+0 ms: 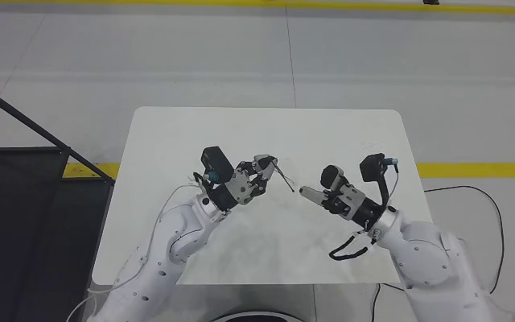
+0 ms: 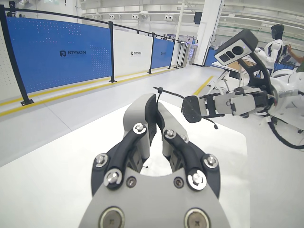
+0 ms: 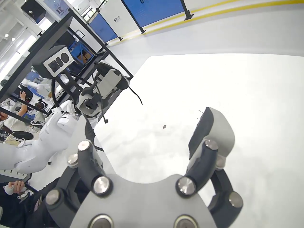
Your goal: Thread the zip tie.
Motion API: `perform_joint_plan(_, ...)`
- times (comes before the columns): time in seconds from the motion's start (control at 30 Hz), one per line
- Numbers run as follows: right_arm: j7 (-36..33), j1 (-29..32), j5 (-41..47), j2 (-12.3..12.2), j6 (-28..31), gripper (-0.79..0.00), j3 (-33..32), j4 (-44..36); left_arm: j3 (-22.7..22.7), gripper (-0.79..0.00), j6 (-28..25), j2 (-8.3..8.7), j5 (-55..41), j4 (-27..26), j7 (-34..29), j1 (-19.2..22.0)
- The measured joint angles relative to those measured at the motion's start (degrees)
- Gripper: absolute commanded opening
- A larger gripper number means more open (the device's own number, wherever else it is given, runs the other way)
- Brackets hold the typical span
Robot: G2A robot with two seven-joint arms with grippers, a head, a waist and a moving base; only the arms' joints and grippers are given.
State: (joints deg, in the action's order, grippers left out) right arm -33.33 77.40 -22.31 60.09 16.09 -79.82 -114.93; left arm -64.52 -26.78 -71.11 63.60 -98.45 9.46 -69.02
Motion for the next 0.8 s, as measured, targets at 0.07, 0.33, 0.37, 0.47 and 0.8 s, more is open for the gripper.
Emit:
perform_joint_plan(0.07, 0.0, 0.1, 0.0, 0.0, 0.5, 0.0, 0.4, -0.1, 0.0, -0.785, 0.0, 0.0, 0.0, 0.0, 0.0, 0.0)
perform_joint_plan(0.33, -2.9, -5.2, 0.5, 0.5, 2.3, 0.0, 4.9, 5.9, 0.2, -0.785, -1.8, -0.13, -5.1, -0.3, -2.6, -0.2)
perform_joint_plan(0.37, -3.1, -5.9, 0.8, 0.5, 2.5, 0.0, 5.2, 6.7, 0.2, -0.785, -1.9, -0.15, -5.5, -0.2, -2.8, -0.1)
perform_joint_plan(0.47, -3.3, -7.8, 0.5, 0.8, 2.3, 0.0, 6.6, 8.6, 0.3, -0.785, -2.3, -0.24, -6.8, 0.0, -3.2, 0.0)
perform_joint_plan(0.8, -1.4, -9.0, -2.0, 1.0, 5.4, 0.0, 8.5, 10.5, -0.7, -0.785, -2.8, -0.39, -10.1, 0.1, -2.8, 0.0)
